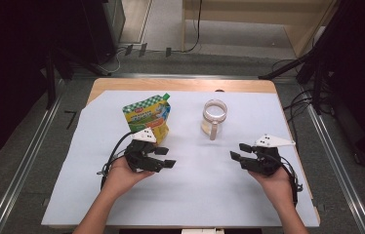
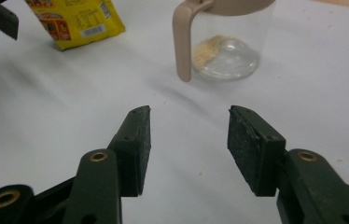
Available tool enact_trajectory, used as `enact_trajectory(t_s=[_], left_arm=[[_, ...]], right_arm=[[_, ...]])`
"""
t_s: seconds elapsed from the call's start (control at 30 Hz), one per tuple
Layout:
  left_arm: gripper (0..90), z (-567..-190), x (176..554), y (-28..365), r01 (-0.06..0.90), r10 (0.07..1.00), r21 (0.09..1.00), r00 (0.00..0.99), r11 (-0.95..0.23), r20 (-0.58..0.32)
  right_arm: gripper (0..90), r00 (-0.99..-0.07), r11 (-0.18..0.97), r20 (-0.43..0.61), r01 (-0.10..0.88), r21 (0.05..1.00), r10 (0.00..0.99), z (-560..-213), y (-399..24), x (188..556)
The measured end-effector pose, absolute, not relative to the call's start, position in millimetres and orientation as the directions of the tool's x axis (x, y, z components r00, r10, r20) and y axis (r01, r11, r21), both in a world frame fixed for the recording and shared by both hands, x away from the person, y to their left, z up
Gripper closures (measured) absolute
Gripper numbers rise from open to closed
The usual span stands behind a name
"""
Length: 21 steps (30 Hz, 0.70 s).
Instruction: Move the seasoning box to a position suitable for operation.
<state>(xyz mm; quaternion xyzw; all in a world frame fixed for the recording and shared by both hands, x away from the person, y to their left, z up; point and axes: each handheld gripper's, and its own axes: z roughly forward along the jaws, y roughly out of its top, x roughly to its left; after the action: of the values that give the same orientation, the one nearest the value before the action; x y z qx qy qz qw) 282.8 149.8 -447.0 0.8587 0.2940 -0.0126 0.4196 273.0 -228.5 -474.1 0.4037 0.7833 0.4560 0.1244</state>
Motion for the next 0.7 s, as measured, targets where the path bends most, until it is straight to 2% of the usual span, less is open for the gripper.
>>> enact_trajectory(t_s=[0.33,0.7], left_arm=[[40.9,-449.2,285.6,145.9,0.492,0.484,0.721,0.840,-0.488,-0.245],[41.2,-449.7,286.3,147.7,0.501,0.484,0.708,0.838,-0.498,-0.252]], right_arm=[[48.4,-0.674,0.263,0.208,0.526,0.809,0.708,-478.1,-223.8,275.0],[51.4,-0.684,0.271,0.212,0.527,0.805,0.698,-480.9,-219.1,276.7]])
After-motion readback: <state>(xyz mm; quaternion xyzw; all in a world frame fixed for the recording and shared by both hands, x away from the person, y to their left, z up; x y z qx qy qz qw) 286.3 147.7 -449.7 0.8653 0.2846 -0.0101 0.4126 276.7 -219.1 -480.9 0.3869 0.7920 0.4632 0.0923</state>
